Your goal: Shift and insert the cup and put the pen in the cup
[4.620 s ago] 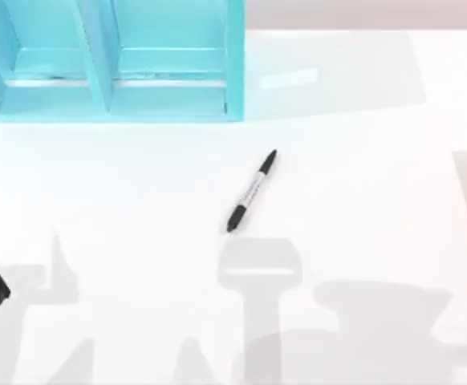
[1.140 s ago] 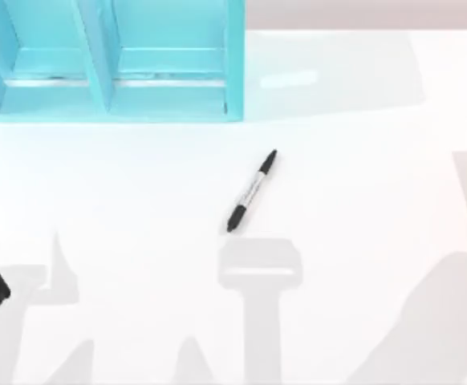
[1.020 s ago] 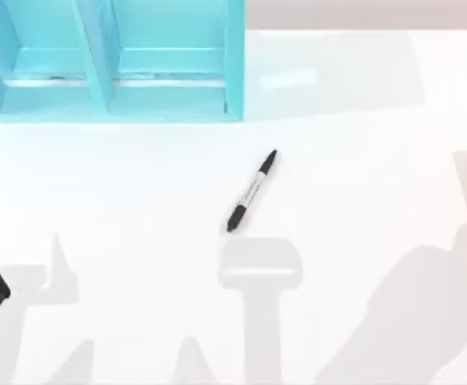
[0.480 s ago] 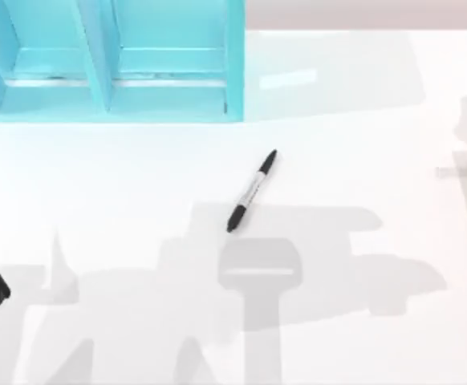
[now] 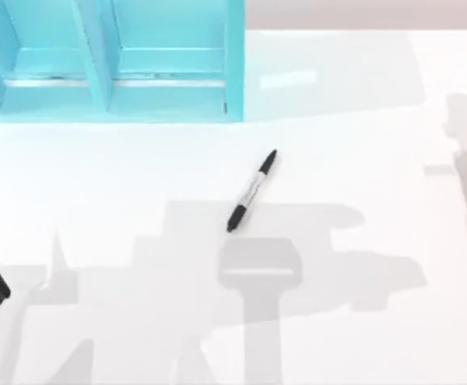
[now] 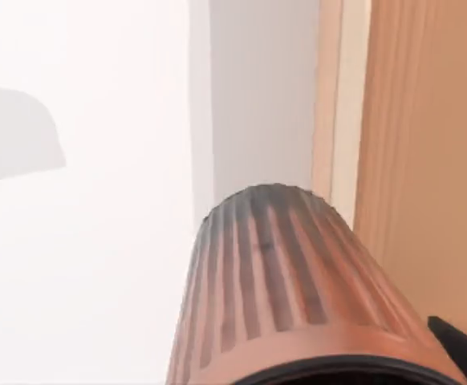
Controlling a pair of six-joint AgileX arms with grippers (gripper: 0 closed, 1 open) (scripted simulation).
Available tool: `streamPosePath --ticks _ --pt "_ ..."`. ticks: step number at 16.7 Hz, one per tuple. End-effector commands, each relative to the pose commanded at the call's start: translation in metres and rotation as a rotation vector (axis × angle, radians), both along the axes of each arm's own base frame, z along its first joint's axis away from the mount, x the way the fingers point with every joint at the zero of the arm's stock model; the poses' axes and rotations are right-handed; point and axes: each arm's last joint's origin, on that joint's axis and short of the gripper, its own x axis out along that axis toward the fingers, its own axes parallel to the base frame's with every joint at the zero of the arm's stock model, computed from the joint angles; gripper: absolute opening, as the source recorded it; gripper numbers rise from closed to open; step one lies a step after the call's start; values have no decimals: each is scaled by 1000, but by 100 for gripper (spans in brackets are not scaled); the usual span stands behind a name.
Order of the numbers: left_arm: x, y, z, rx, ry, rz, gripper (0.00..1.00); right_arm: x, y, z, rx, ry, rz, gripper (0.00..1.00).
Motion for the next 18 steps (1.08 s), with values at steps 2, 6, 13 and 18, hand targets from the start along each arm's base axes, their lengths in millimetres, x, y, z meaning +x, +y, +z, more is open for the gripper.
streamPosePath --ticks 2,6,13,18 --pt "0 0 0 0 0 0 100 12 22 -11 -9 1 -2 0" --pt "0 0 0 0 0 0 100 33 90 -43 -31 -7 2 0" --pt "0 0 0 0 0 0 100 34 174 -80 -47 -42 7 0" --pt "0 0 0 0 0 0 100 34 174 -86 -47 -36 3 0"
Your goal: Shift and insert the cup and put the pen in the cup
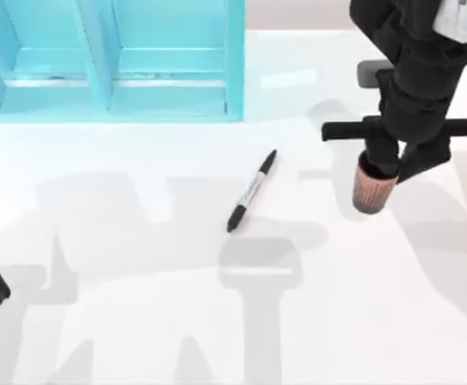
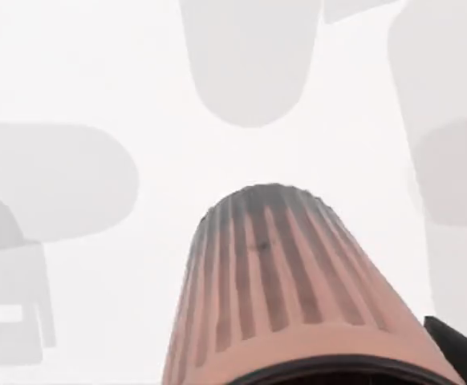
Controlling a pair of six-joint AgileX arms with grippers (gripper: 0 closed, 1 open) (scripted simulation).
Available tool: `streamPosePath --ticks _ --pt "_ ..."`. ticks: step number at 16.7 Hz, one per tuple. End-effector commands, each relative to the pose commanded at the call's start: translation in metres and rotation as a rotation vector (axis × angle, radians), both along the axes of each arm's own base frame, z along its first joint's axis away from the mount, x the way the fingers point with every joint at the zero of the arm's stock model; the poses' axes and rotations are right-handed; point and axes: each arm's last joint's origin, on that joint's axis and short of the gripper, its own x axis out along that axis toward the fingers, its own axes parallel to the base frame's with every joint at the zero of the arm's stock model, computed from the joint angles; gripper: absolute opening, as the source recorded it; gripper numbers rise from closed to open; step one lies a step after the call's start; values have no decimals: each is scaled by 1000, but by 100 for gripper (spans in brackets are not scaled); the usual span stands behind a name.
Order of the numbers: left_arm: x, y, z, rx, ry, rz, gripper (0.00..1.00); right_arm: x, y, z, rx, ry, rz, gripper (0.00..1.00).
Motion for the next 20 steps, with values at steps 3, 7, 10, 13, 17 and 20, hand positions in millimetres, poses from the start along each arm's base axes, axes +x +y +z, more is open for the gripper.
streamPosePath --ticks 3,7,10,13,17,20 --pt "0 0 0 0 0 0 100 2 2 -20 4 -13 2 0" --pt "0 0 0 0 0 0 100 1 4 -39 0 -7 4 0" --pt "0 0 0 0 0 0 100 1 4 -39 0 -7 4 8" --pt "0 0 0 0 0 0 100 1 4 -39 0 -7 4 30" --pt "0 0 0 0 0 0 100 1 4 -39 0 -7 4 60" --pt "0 0 0 0 0 0 100 1 4 -39 0 -7 4 83"
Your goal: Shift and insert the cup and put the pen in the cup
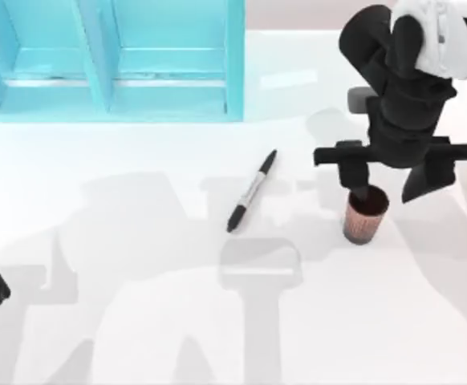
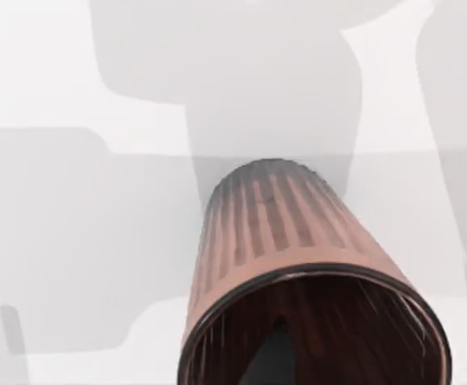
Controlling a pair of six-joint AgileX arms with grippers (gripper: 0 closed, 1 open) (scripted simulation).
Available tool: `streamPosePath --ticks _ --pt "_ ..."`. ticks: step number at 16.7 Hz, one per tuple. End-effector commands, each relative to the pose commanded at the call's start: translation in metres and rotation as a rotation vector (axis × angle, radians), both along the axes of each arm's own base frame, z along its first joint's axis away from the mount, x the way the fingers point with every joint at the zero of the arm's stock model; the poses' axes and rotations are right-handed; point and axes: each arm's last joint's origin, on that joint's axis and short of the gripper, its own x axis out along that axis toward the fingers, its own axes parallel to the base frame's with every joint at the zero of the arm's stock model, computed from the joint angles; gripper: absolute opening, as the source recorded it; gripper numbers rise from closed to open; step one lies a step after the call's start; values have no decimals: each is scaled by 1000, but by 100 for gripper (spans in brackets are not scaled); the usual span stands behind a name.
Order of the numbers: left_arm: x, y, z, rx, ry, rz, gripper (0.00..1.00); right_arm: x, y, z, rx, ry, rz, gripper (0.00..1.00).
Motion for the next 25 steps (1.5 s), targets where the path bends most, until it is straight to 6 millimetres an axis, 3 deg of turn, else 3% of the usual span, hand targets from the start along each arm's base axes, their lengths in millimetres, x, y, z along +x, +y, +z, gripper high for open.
streamPosePath --ticks 2,3,14,17,22,25 --pt "0 0 0 0 0 0 100 0 0 0 0 0 0 98" --pt "0 0 0 0 0 0 100 0 0 0 0 0 0 100" --pt "0 0 0 0 0 0 100 3 0 6 -3 8 -8 100" --pt "0 0 0 0 0 0 100 10 3 31 -10 21 -13 100" --pt "0 0 0 0 0 0 100 12 5 109 -1 4 -7 100" --pt "0 0 0 0 0 0 100 4 1 140 -1 2 -3 100"
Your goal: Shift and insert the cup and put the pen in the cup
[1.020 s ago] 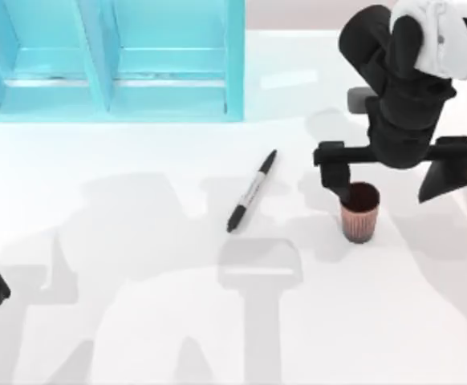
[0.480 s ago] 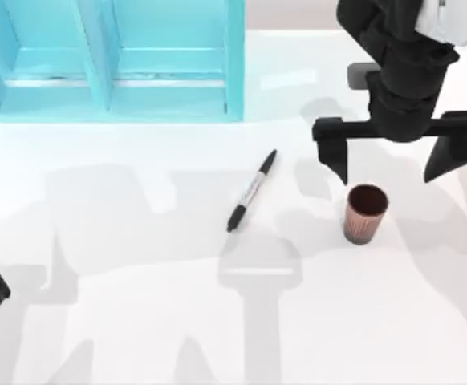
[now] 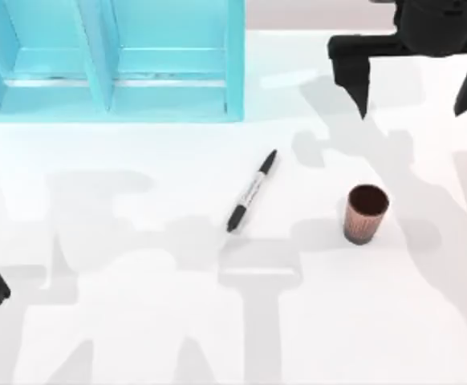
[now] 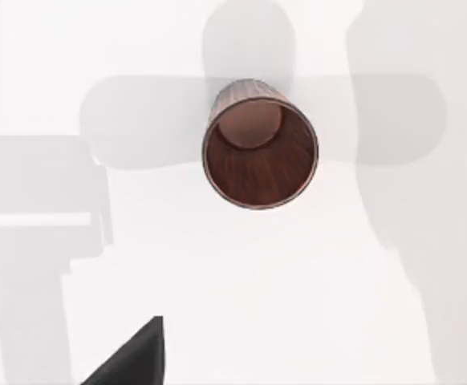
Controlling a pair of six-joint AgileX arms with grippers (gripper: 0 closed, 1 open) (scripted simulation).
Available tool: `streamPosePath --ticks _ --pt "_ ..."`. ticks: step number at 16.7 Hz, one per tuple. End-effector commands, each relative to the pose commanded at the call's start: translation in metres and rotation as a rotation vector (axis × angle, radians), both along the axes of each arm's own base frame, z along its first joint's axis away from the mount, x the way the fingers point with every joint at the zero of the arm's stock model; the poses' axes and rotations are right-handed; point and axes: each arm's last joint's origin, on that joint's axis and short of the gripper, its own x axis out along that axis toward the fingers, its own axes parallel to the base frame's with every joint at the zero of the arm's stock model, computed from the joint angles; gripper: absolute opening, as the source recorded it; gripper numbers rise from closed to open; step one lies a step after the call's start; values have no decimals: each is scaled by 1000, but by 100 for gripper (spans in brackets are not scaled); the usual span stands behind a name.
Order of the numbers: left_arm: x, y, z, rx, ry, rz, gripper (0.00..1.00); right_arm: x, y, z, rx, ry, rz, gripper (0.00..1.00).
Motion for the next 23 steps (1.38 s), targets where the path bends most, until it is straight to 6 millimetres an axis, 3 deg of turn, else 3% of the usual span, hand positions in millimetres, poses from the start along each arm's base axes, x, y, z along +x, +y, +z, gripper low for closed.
streamPosePath --ticks 6,9,12,19,23 --pt "0 0 0 0 0 0 100 -5 -1 11 2 -6 4 100" --pt "0 0 0 0 0 0 100 1 6 2 17 -10 -25 100" --pt "0 0 0 0 0 0 100 14 27 -27 67 -24 -118 100" --pt "0 0 0 0 0 0 100 35 93 -118 236 -34 -406 100" --pt "0 0 0 0 0 0 100 35 103 -134 257 -22 -442 100"
